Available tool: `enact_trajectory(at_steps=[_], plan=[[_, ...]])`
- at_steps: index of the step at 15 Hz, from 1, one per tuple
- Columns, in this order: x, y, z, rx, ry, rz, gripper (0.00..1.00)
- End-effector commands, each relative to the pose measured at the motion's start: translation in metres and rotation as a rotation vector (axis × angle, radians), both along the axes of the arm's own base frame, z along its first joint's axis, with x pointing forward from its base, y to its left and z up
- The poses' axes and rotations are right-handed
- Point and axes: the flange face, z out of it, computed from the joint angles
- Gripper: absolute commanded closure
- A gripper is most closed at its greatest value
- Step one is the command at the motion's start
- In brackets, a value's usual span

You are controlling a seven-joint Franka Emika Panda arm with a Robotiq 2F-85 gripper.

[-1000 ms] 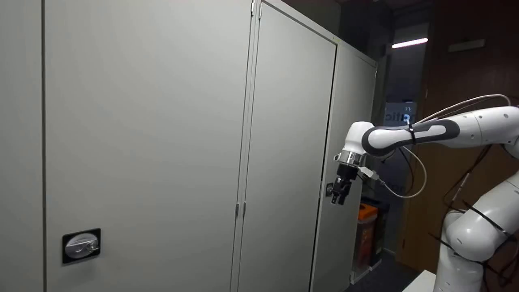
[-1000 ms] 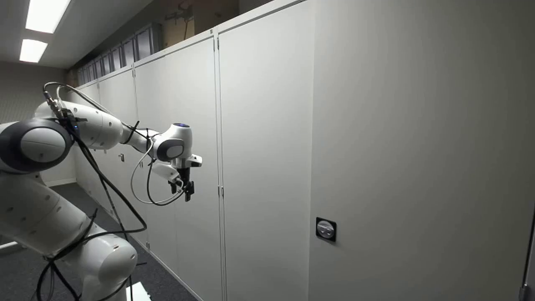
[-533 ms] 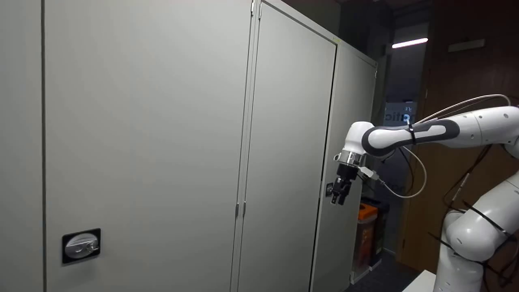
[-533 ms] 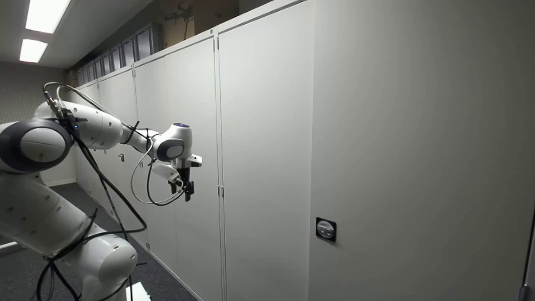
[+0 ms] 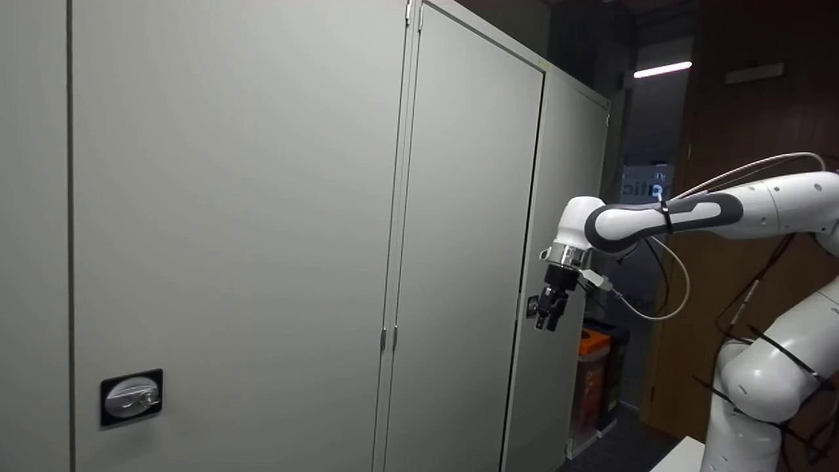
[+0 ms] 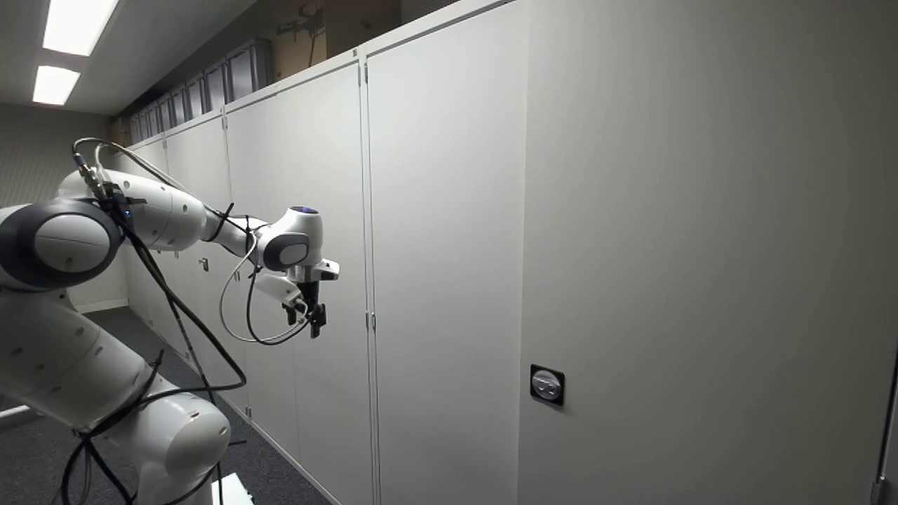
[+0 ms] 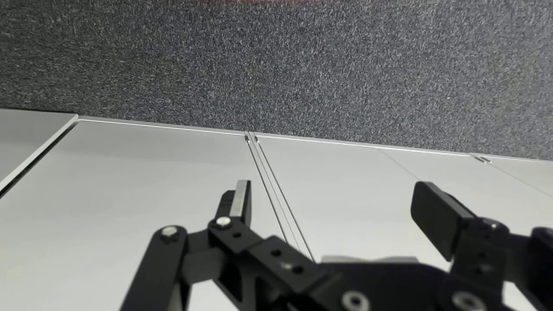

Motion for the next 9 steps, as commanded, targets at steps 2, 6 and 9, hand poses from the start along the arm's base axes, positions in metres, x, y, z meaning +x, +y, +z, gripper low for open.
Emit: enact_trajectory(at_steps=[2, 6, 9], plan=[[-0.001, 0.002, 0.001, 0.013, -0.017, -0.012, 0.0], [-0.002, -0.011, -0.003, 0.04, -0.029, -0.053, 0.0], [-0.007, -0.025, -0.009, 0.064, -0.026, -0.098, 0.0]])
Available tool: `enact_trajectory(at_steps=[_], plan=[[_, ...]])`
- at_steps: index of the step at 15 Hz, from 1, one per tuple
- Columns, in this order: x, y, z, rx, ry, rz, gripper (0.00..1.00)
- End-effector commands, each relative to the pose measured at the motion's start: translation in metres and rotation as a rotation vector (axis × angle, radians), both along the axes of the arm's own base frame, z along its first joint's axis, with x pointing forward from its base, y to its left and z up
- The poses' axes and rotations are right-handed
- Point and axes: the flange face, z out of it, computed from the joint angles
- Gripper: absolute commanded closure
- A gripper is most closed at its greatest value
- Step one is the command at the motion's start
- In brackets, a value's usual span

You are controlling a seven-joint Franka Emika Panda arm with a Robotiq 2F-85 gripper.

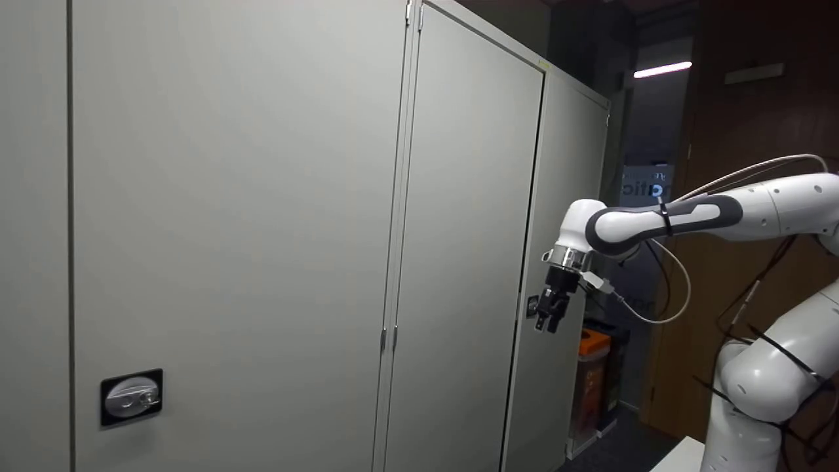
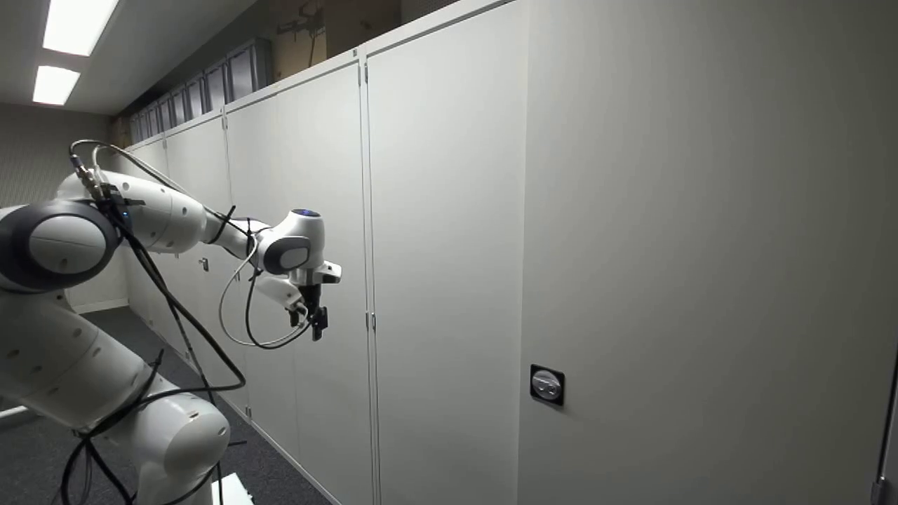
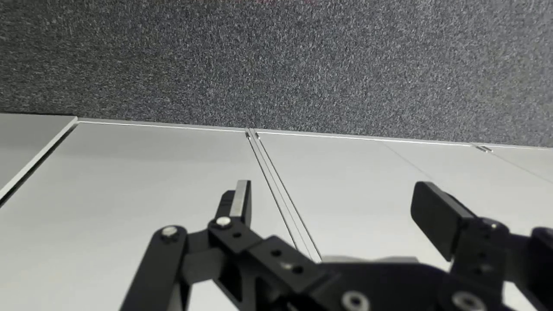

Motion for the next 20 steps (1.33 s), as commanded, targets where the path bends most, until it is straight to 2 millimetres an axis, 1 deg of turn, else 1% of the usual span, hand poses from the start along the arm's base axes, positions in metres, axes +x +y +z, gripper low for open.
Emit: enact_trajectory(at_steps=[1, 4, 6, 9, 11, 12, 13, 15, 20], plan=[[-0.011, -0.022, -0.006, 0.055, -0.016, -0.082, 0.0], [-0.02, -0.046, -0.015, 0.086, -0.003, -0.154, 0.0], [-0.027, -0.066, -0.019, 0.116, 0.0, -0.218, 0.0], [-0.036, -0.101, -0.022, 0.153, -0.013, -0.322, 0.0], [-0.042, -0.126, -0.019, 0.171, -0.033, -0.39, 0.0], [-0.045, -0.139, -0.018, 0.177, -0.047, -0.423, 0.0], [-0.036, -0.151, -0.001, 0.18, -0.058, -0.454, 0.0], [-0.04, -0.176, 0.008, 0.191, -0.095, -0.509, 0.0], [-0.05, -0.225, 0.02, 0.198, -0.149, -0.626, 0.0]])
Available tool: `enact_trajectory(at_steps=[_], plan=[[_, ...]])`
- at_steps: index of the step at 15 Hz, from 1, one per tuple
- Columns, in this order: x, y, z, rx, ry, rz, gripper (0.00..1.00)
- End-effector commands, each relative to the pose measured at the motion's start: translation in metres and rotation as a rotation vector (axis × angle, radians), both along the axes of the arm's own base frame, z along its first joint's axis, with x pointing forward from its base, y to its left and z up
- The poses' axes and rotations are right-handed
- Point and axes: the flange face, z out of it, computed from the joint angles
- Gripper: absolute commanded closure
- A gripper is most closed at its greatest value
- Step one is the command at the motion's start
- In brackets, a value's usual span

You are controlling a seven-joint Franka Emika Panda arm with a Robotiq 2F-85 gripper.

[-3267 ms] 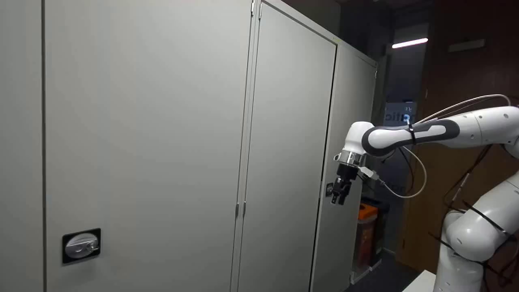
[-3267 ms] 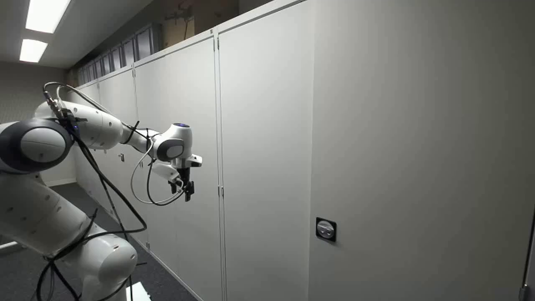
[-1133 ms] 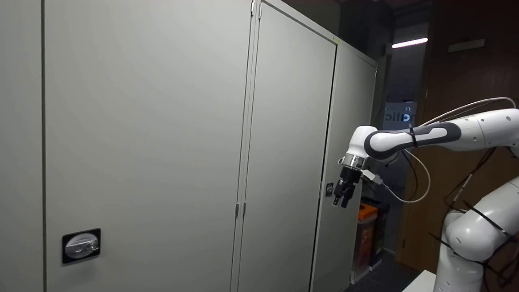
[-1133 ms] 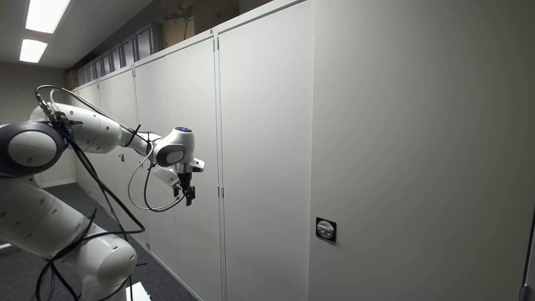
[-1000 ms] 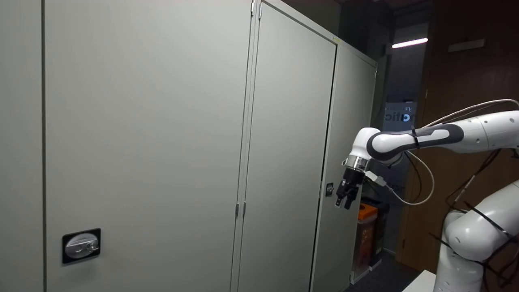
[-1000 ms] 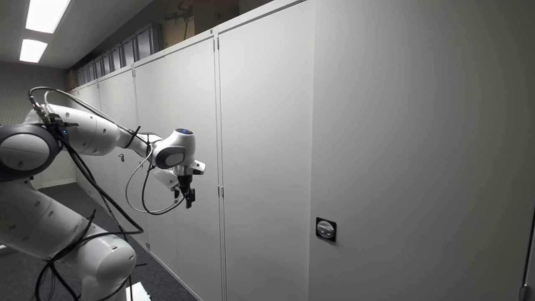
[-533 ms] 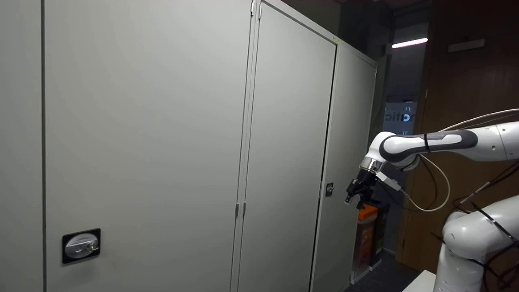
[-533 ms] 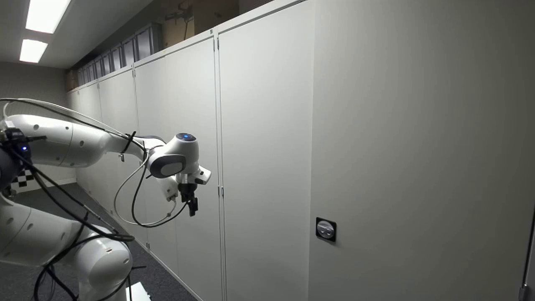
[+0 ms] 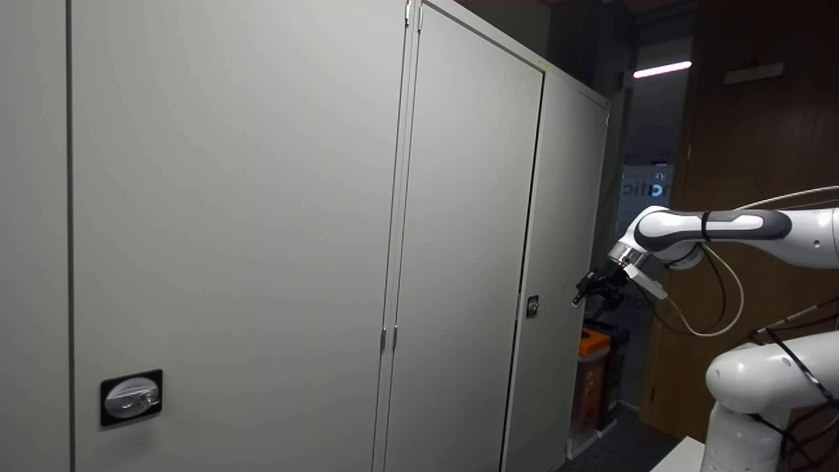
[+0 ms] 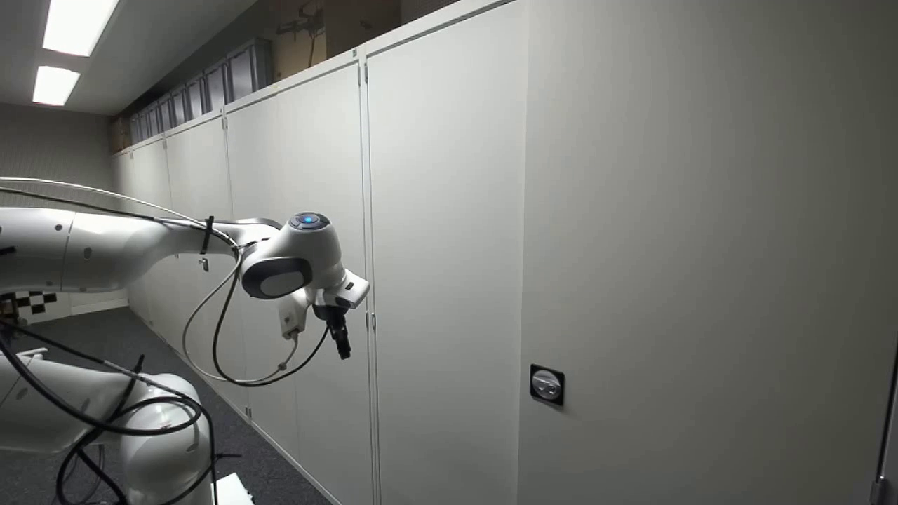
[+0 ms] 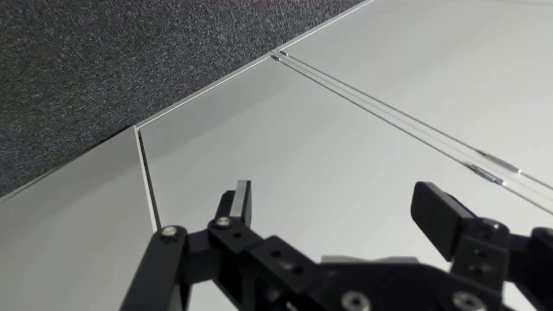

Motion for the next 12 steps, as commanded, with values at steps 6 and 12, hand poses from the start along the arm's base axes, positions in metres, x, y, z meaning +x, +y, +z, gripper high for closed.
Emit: enact_trajectory(at_steps=[6, 12], plan=[[-0.025, -0.088, 0.015, -0.001, -0.071, -0.234, 0.0], [-0.039, -0.145, 0.019, 0.002, -0.161, -0.415, 0.0]])
